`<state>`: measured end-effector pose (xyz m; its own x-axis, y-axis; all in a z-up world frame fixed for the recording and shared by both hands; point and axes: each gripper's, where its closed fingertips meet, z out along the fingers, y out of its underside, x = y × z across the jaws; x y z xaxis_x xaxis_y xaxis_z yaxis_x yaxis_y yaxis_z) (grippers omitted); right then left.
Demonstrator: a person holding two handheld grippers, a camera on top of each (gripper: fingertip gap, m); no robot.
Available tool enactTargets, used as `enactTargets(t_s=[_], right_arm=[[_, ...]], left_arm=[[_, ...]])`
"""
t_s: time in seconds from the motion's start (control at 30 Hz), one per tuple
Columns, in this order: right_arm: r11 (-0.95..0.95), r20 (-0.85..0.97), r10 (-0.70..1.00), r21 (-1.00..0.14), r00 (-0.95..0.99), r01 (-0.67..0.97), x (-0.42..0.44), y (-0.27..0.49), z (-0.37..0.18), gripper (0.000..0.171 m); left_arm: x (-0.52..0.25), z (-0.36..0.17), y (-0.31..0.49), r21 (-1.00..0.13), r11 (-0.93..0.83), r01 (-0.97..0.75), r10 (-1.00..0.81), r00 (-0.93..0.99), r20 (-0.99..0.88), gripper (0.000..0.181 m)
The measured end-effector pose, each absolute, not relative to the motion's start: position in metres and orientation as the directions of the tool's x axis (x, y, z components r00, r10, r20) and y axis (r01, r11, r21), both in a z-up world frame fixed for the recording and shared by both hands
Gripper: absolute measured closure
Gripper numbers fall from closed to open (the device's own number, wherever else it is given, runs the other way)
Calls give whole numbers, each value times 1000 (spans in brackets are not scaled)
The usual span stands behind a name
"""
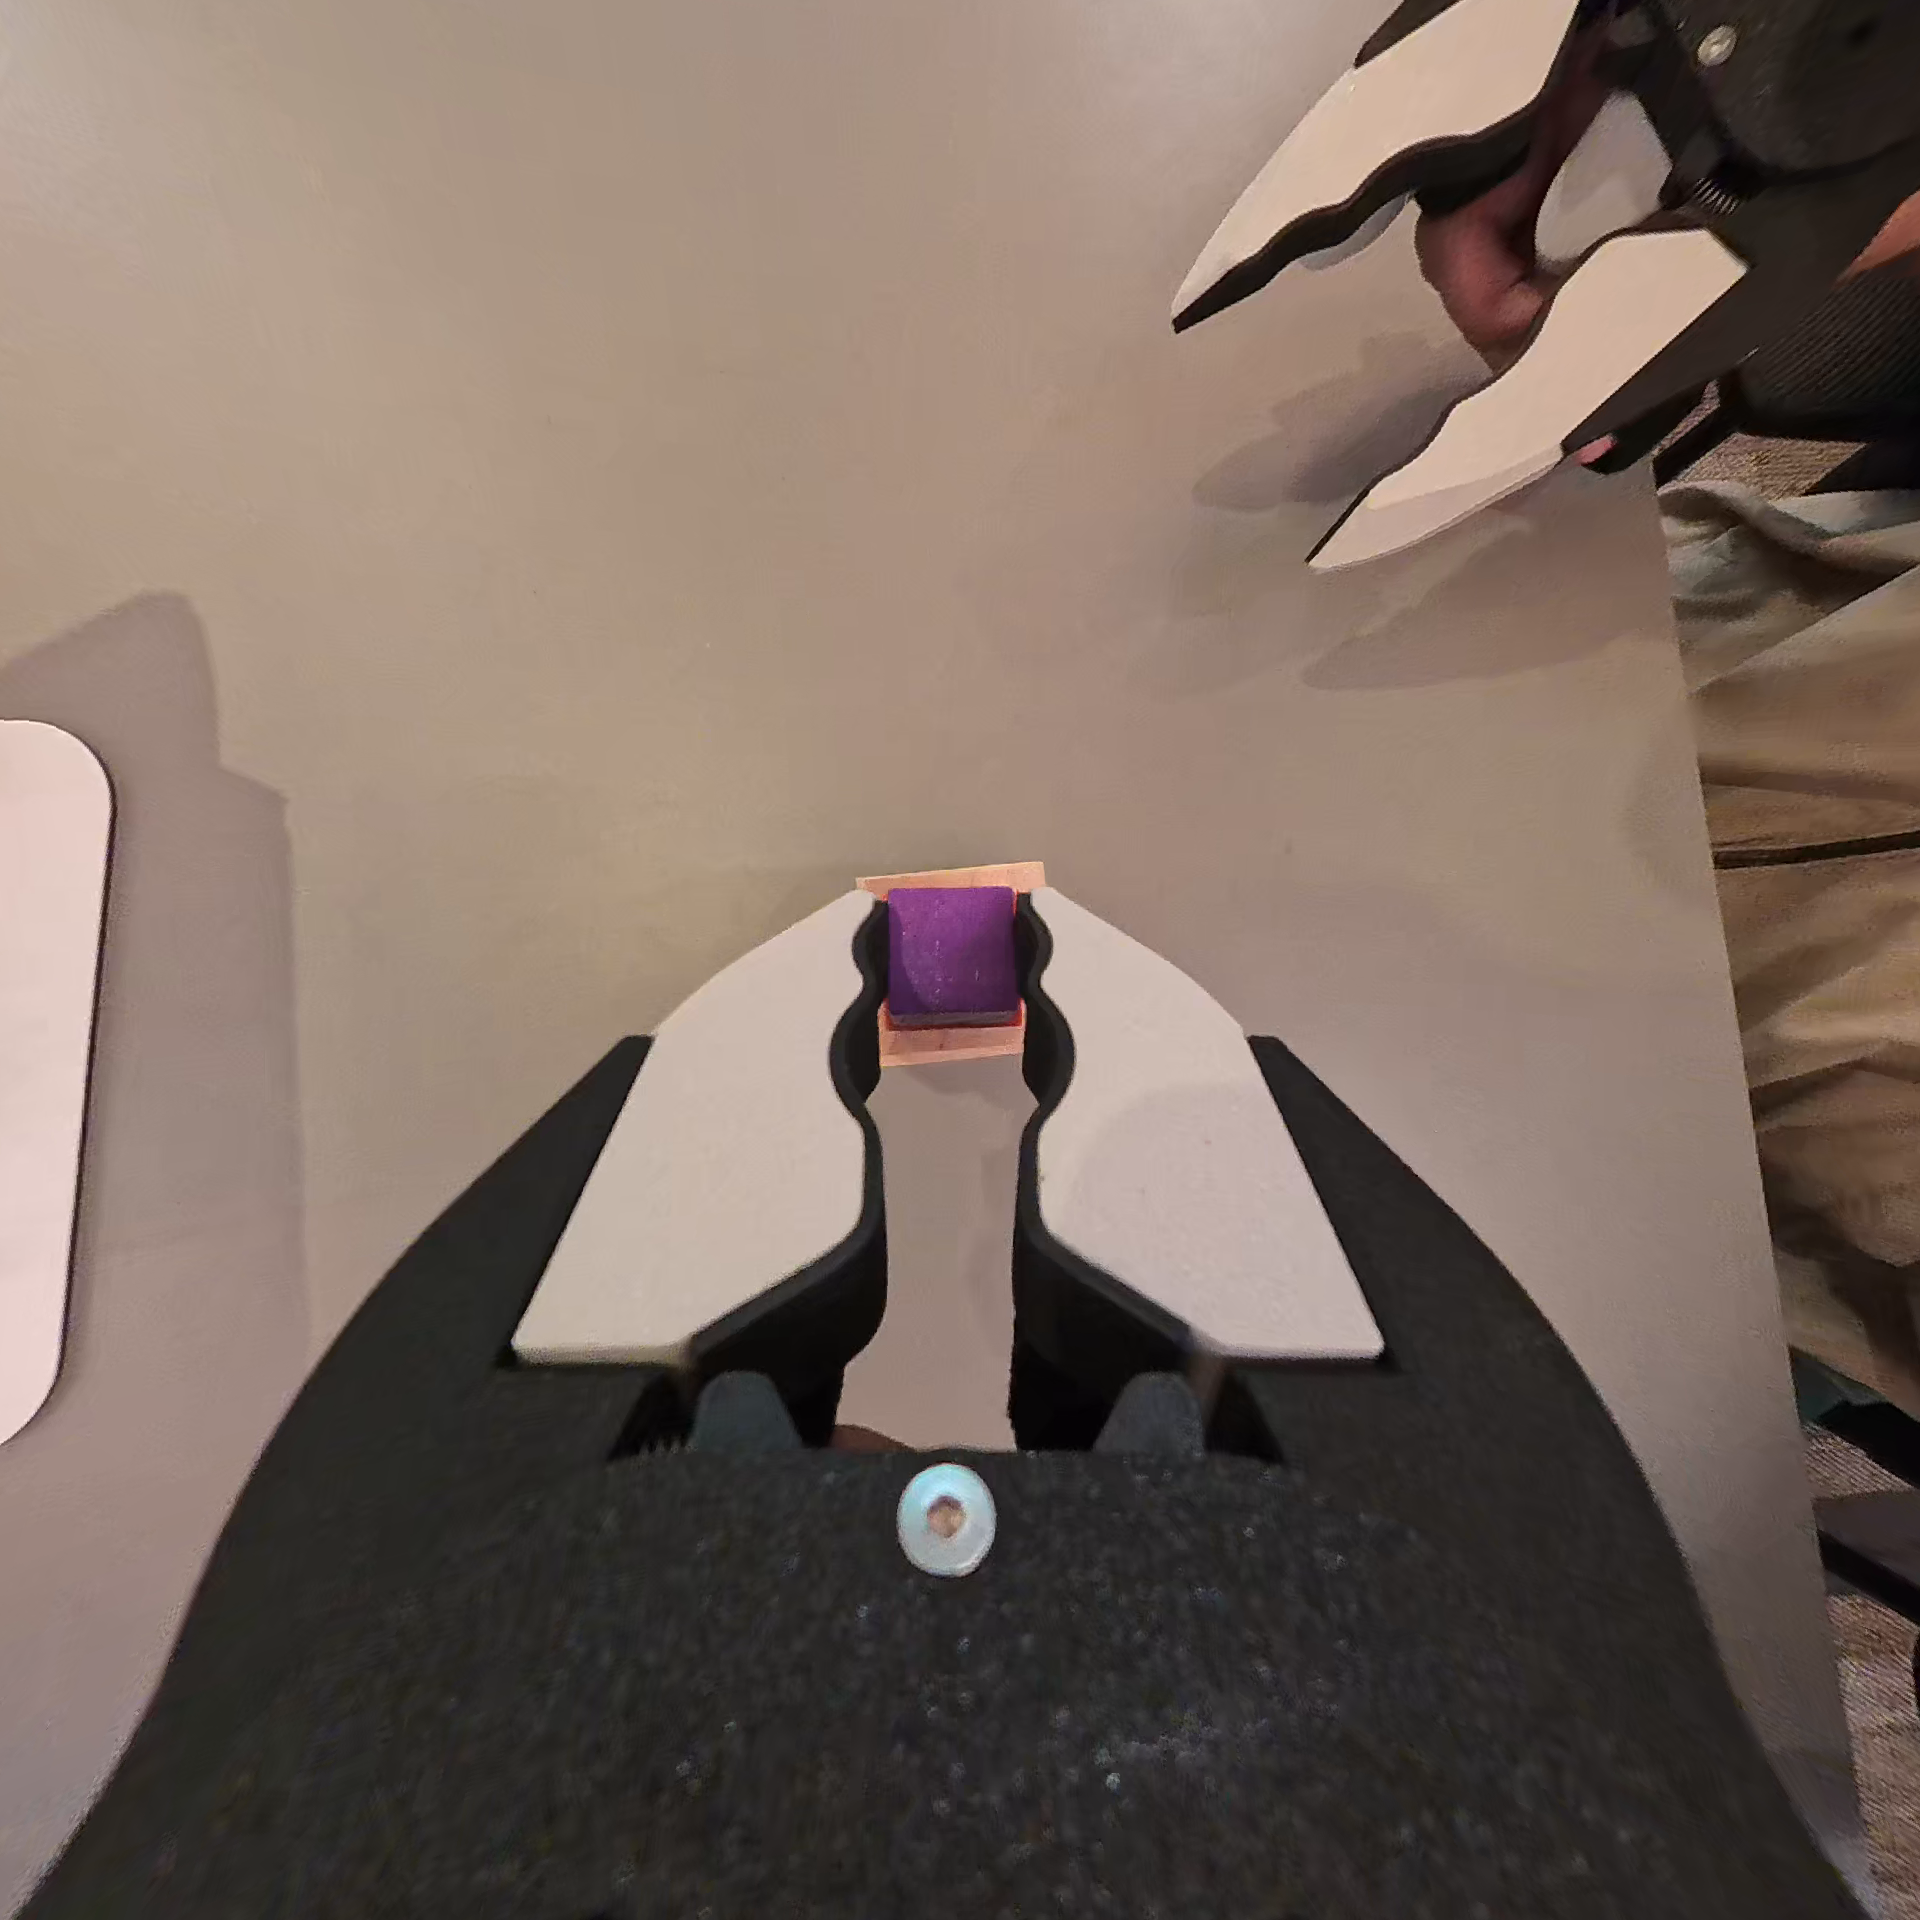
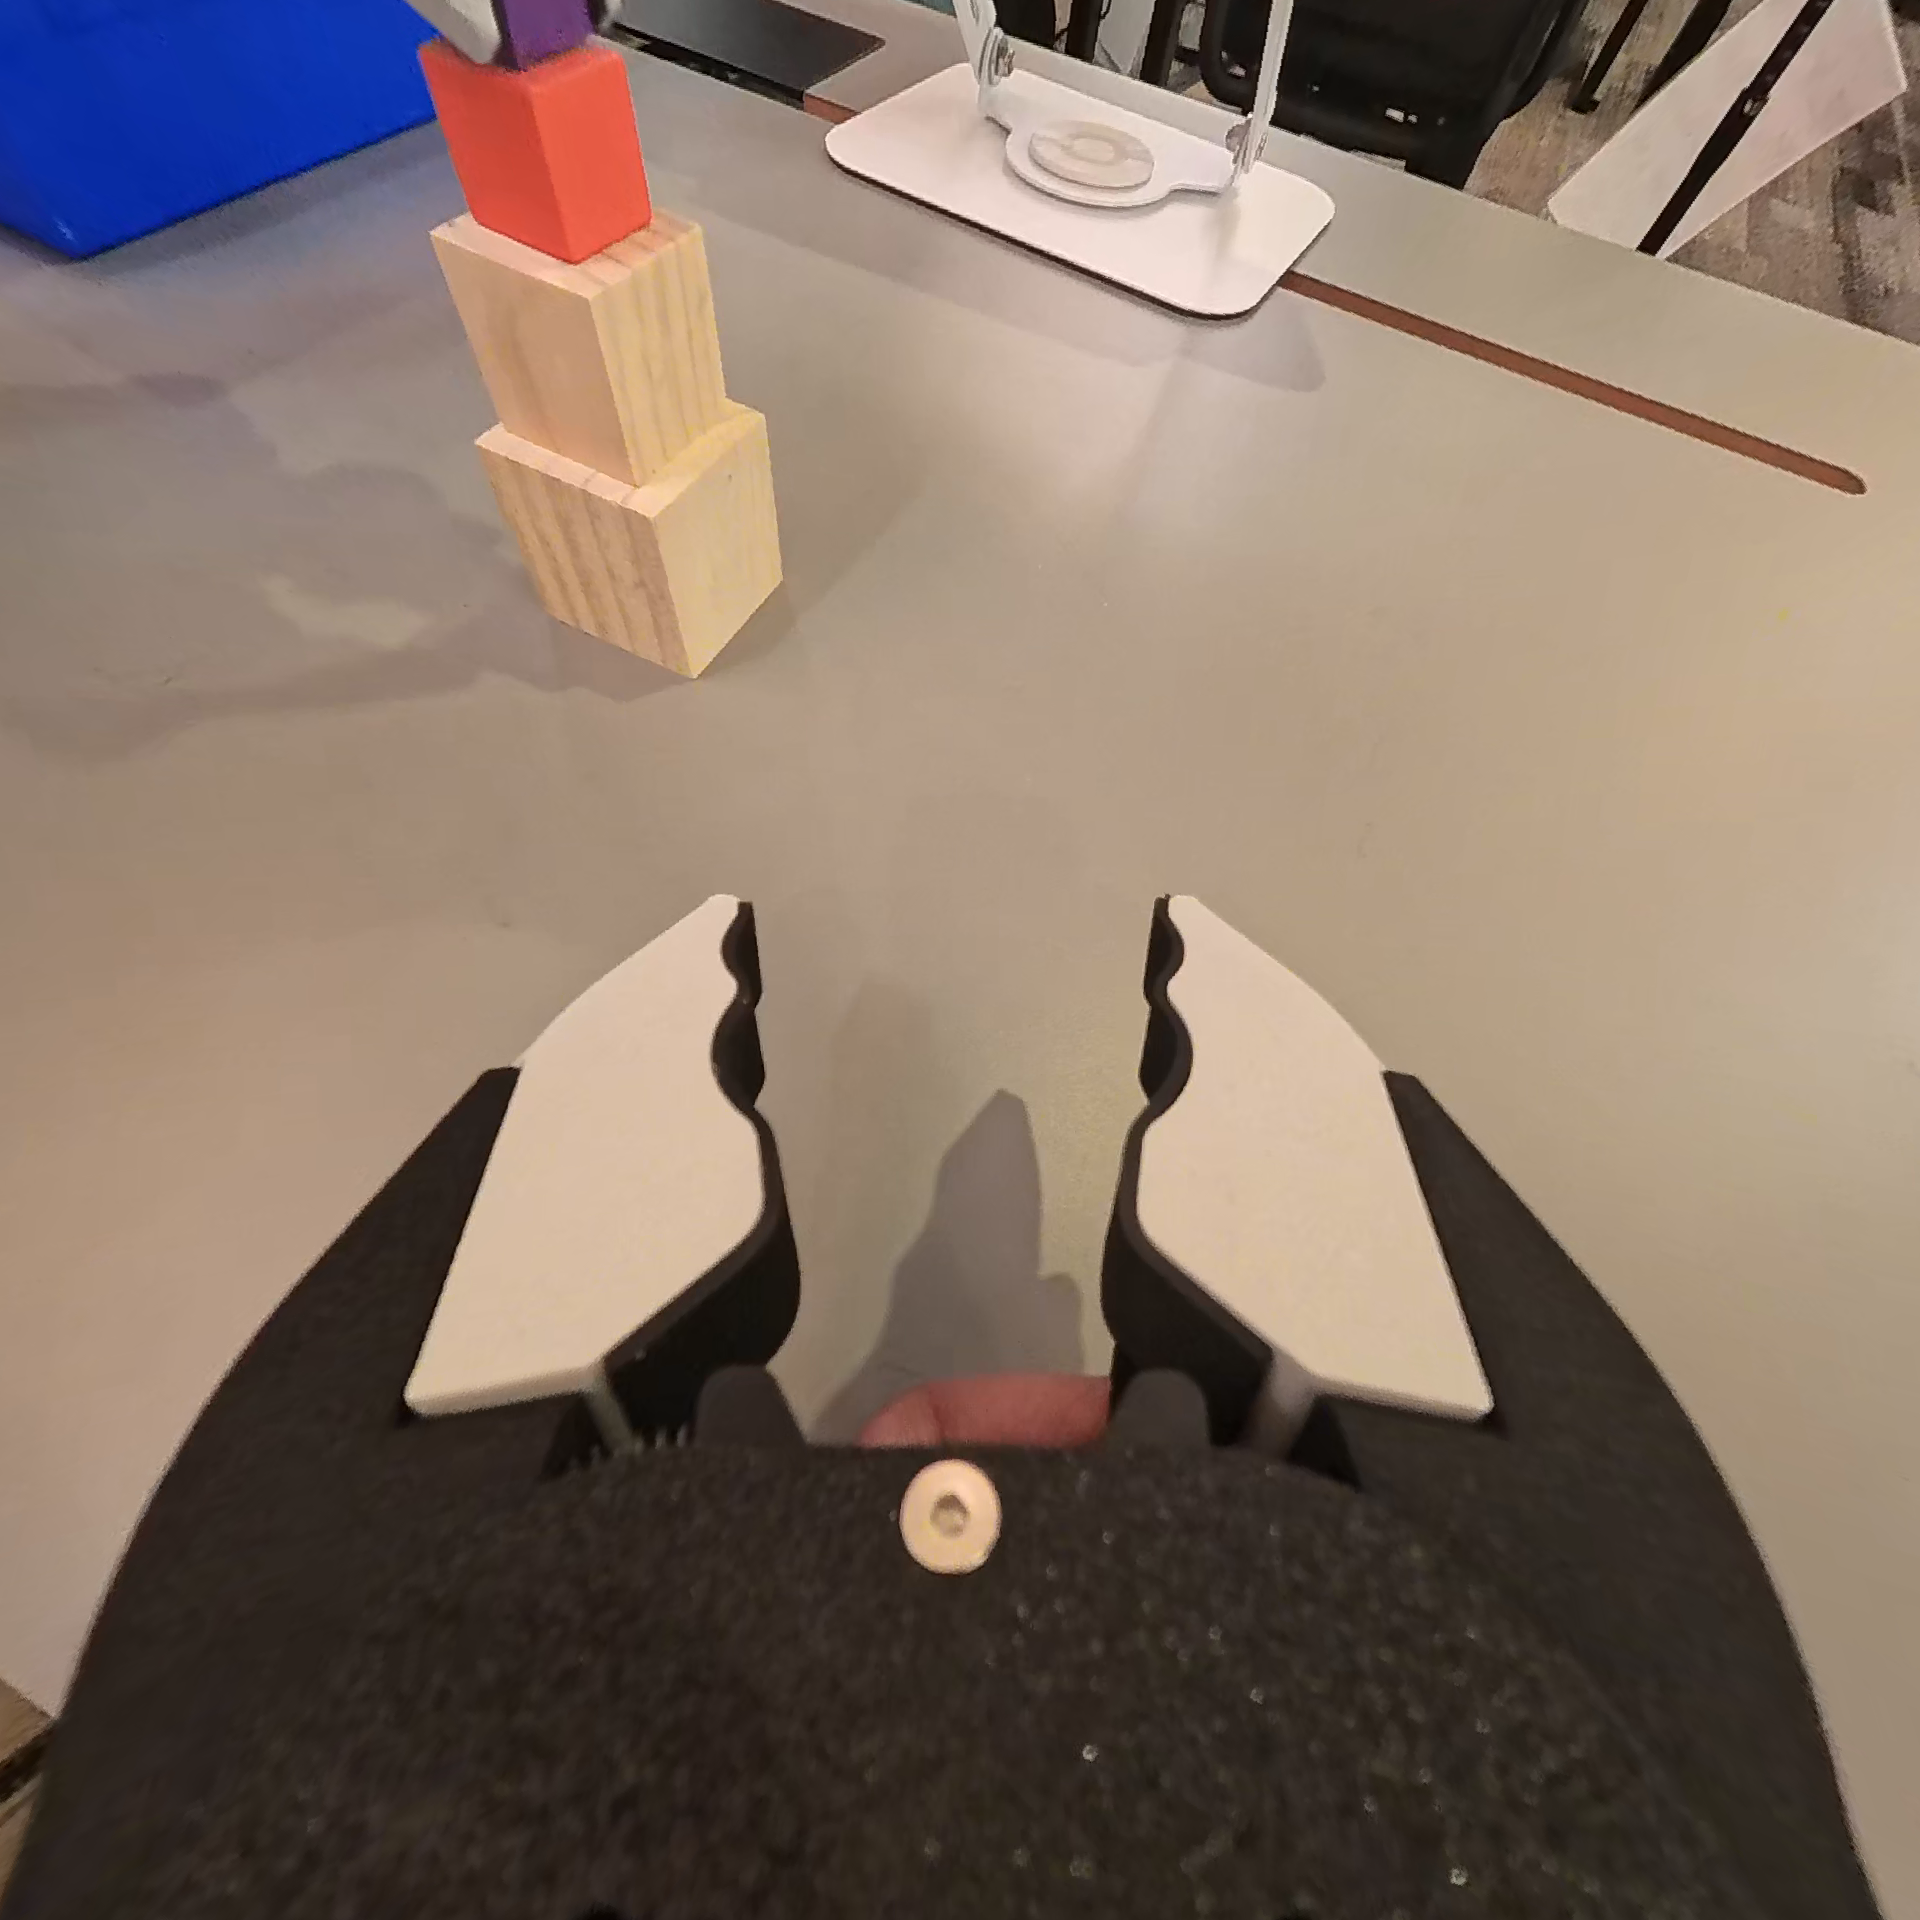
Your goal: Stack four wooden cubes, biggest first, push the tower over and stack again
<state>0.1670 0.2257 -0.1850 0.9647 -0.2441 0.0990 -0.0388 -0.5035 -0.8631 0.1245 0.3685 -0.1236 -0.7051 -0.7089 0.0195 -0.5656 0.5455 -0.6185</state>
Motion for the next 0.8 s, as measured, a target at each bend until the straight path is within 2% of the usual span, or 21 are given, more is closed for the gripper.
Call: enactTargets(t_s=[0.13, 0.27, 0.33, 0.43, 0.5, 0.57, 0.67, 0.8], right_arm=[[-503, 99, -245, -863, 964, -39, 167, 225, -184, 100], [-505, 103, -244, -862, 964, -36, 167, 225, -185, 100], [-504, 102, -244, -863, 964, -37, 167, 225, -184, 100], [-500, 100, -244, -865, 965, -37, 167, 225, -183, 100], [-498, 96, -243, -867, 965, -39, 167, 225, -183, 100], [-499, 92, -240, -865, 966, -41, 167, 226, -184, 100], [-507, 84, -228, -861, 970, -45, 166, 228, -187, 99], [-495, 44, -184, -867, 982, -54, 160, 234, -181, 96]], left_arm=[[127, -124, 371, -618, 531, -580, -726, -688, 23, 157], [128, -119, 369, -641, 483, -597, -740, -669, 66, 125], [125, -105, 367, -681, 456, -573, -740, -669, 67, 117], [114, -65, 363, -809, 351, -472, -772, -634, 35, 116], [103, -43, 371, -881, 287, -375, -854, -518, -58, 108], [86, -40, 386, -918, 226, -326, -941, -318, -119, 107], [47, -68, 404, -941, 132, -312, -990, -1, -138, 94], [3, -126, 397, -955, -33, -294, -967, 251, -44, 81]])
